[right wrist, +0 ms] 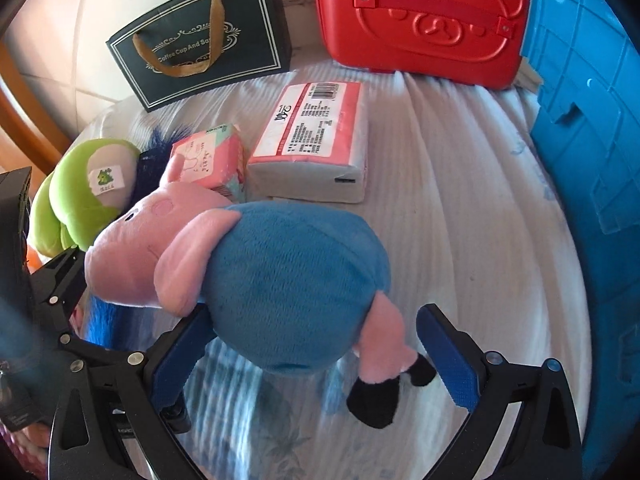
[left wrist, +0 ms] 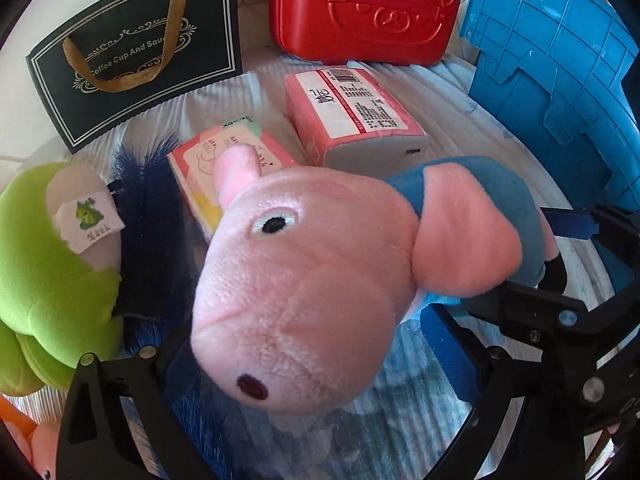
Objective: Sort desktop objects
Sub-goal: 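Lower the right gripper onto the blue-shirted pig's body, then close the left gripper on the pig's head while the right gripper grips its body, then lift the blue-shirted pig with both grippers and carry it over the blue bin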
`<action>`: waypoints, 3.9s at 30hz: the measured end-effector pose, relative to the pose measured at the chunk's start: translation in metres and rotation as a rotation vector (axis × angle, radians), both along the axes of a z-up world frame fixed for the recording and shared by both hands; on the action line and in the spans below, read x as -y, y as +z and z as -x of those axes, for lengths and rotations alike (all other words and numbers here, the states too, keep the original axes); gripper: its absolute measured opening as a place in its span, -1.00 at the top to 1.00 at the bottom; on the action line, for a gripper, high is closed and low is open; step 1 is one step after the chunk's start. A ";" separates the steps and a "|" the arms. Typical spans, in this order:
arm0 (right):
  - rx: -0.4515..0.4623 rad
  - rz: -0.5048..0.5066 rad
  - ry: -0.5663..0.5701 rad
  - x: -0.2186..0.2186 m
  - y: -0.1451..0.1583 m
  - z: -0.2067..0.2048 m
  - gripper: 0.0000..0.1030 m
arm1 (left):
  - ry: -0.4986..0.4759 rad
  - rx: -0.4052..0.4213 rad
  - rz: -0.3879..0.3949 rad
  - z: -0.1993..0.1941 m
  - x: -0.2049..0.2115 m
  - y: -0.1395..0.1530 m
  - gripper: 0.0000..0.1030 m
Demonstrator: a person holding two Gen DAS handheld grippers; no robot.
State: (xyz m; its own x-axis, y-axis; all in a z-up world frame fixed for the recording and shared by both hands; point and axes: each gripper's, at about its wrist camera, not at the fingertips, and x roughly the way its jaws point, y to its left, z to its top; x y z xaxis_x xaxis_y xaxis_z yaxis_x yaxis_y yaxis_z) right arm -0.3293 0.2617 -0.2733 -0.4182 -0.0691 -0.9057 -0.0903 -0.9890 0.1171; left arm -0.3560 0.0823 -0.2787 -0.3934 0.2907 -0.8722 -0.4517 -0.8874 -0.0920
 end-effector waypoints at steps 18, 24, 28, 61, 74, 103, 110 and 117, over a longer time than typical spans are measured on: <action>-0.080 0.044 -0.003 0.003 -0.013 0.005 -0.50 | 0.016 -0.121 0.055 0.004 -0.015 0.003 -0.29; -0.144 0.031 -0.002 -0.001 0.008 -0.015 -0.37 | 0.006 -0.176 0.039 -0.013 -0.017 0.026 -0.29; -0.142 0.073 0.014 0.000 0.023 -0.034 -0.31 | -0.028 -0.184 0.024 -0.036 -0.018 0.045 -0.23; -0.064 0.117 -0.058 -0.020 -0.020 -0.011 -0.98 | -0.044 -0.022 0.068 0.017 -0.029 -0.002 -0.29; -0.110 0.120 -0.089 -0.060 -0.016 0.006 -0.97 | -0.030 -0.045 0.010 0.046 -0.037 0.002 -0.29; -0.213 0.089 -0.014 -0.053 -0.007 0.010 -0.33 | 0.025 -0.139 -0.017 0.030 -0.039 0.025 0.21; -0.306 0.072 0.012 -0.046 0.039 -0.017 -0.29 | 0.037 -0.240 -0.046 0.001 -0.030 0.076 0.21; -0.437 0.044 0.025 -0.032 0.104 -0.062 -0.29 | 0.037 -0.372 -0.080 -0.048 -0.023 0.144 0.21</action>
